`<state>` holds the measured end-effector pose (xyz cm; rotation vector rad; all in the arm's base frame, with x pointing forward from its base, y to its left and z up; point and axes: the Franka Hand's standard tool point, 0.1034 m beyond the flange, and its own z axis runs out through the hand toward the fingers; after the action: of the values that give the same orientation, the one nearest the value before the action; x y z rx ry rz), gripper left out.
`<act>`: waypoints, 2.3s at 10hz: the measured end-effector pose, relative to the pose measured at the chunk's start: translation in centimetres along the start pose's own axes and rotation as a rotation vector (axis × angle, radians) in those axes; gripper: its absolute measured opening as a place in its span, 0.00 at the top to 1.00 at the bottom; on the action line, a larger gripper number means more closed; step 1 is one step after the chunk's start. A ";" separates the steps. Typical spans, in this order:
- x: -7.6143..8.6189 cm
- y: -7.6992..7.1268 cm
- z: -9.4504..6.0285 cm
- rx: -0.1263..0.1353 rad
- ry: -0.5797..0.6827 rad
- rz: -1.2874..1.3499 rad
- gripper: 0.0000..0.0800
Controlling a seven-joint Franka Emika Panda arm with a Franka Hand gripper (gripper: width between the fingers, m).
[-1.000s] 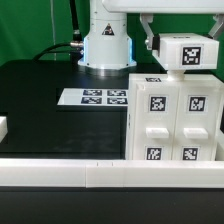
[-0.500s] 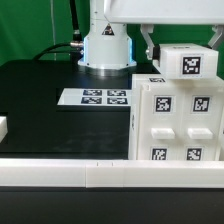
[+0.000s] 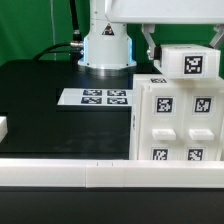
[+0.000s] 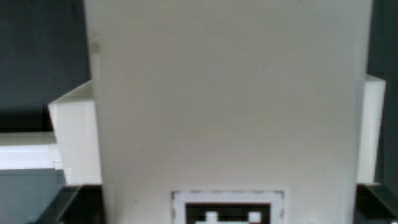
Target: Assemble cabinet
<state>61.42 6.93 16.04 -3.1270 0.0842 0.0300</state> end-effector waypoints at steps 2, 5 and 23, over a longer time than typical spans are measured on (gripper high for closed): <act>0.0 0.0 0.0 0.000 0.000 0.031 0.30; 0.0 -0.1 0.0 0.001 -0.001 0.285 0.30; -0.2 -1.5 0.2 0.028 -0.031 1.633 0.13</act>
Offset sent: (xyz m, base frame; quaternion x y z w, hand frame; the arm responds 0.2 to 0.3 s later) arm 0.0000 0.0000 0.0000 0.0000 0.0000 0.1938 0.9810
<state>61.31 8.45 15.90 -2.0738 2.3312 0.0776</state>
